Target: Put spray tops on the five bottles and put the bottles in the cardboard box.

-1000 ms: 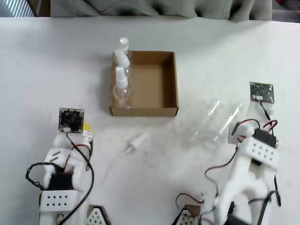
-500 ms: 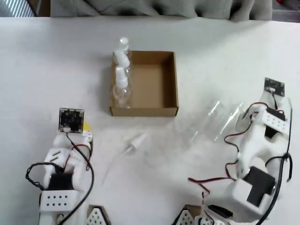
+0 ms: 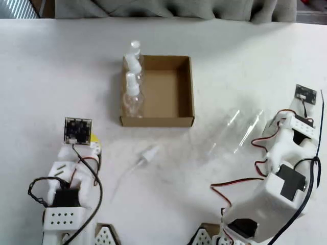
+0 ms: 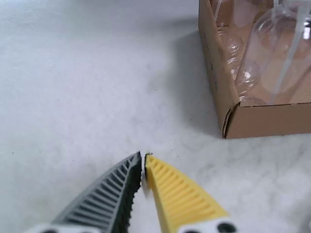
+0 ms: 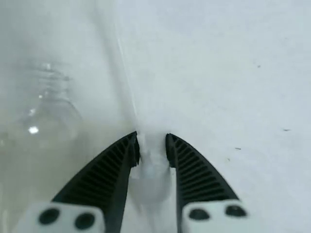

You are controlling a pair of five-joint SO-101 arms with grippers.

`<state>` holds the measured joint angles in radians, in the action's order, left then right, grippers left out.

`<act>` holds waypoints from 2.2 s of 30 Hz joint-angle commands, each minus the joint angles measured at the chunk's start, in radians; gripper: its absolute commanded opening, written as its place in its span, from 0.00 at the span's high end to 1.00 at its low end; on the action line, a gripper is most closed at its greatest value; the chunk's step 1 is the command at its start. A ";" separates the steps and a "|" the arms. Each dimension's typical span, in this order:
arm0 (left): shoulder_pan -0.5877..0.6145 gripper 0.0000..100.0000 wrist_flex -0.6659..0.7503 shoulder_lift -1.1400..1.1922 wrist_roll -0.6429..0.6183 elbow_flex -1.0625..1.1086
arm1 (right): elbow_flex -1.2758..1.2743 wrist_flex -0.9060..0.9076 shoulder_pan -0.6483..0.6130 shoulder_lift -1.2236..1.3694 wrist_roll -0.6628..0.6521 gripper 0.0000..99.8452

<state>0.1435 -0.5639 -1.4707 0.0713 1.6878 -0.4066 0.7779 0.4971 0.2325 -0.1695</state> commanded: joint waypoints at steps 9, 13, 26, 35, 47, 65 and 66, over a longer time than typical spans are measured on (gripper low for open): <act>-0.013 0.97 0.023 -0.018 0.008 -0.029 | 0.035 0.348 -0.059 -0.372 -0.048 0.98; -0.012 0.97 0.021 -0.018 0.008 -0.029 | 0.032 0.458 -0.125 -0.521 -0.049 0.98; 0.010 0.97 0.020 -0.018 0.005 -0.034 | -0.005 0.751 -0.750 -0.998 -0.180 0.98; 0.018 0.97 0.023 -0.018 0.003 -0.034 | -0.161 0.673 -0.989 -1.072 -0.381 0.98; 0.018 0.97 0.026 -0.018 0.003 -0.034 | -0.439 0.539 -1.201 -1.079 -0.592 0.98; 0.015 0.97 0.026 -0.018 0.005 -0.032 | -0.509 0.501 -1.185 -1.081 -0.643 0.81; 0.015 0.97 0.026 -0.018 0.005 -0.032 | -0.479 0.542 -1.164 -1.081 -0.643 0.85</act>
<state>0.1527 -0.5639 -1.4707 0.0713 1.6878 -0.9943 1.2275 -0.7165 -0.8263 -0.8078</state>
